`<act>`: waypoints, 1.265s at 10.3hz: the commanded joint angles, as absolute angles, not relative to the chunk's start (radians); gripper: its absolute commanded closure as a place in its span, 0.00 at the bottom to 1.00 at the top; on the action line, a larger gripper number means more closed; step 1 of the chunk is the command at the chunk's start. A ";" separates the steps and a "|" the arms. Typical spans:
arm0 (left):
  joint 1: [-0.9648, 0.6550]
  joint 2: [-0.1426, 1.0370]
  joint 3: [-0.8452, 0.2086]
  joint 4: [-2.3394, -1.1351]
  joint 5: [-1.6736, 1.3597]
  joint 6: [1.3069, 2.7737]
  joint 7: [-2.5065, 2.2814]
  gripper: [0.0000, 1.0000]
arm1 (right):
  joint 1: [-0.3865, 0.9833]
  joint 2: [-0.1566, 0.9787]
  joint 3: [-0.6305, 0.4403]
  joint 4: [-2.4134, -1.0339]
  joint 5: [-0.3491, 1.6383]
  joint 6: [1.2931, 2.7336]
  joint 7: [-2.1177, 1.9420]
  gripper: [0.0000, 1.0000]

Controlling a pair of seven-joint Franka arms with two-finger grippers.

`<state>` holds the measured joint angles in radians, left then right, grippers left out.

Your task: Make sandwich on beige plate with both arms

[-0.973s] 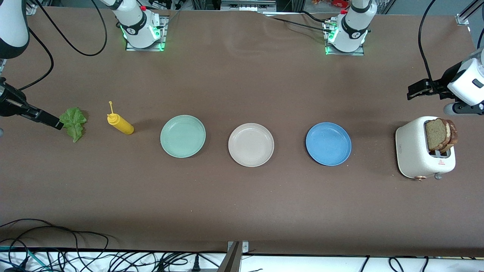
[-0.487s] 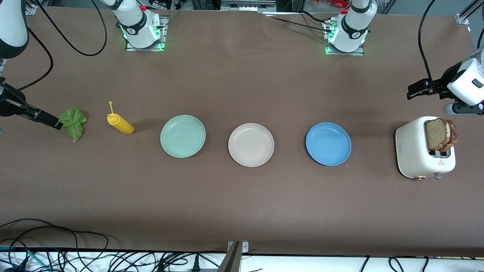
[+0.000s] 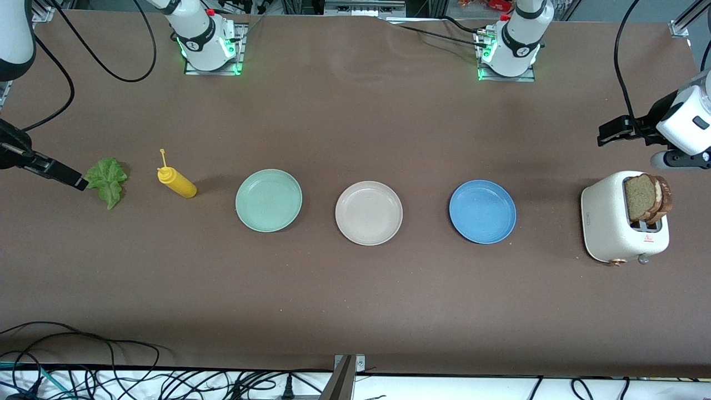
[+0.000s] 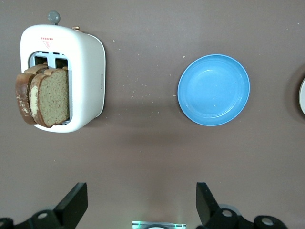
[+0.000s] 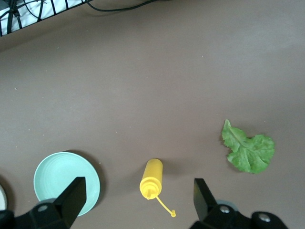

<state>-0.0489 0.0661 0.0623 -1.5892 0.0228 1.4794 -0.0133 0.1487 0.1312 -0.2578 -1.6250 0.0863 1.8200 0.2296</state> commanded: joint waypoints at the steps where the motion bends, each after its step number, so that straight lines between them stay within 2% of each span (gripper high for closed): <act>1: -0.041 0.063 0.058 -1.585 0.000 1.466 0.002 0.00 | 0.156 0.123 -0.273 -1.626 0.112 1.821 0.215 0.00; 13: -0.043 0.063 0.058 -1.585 -0.003 1.465 0.002 0.00 | 0.158 0.114 -0.272 -1.652 0.109 1.816 0.219 0.00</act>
<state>-0.0490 0.0663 0.0616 -1.5893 0.0224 1.4769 -0.0133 0.1491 0.1336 -0.2623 -1.6311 0.0919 1.8184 0.2296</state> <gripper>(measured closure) 0.000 0.000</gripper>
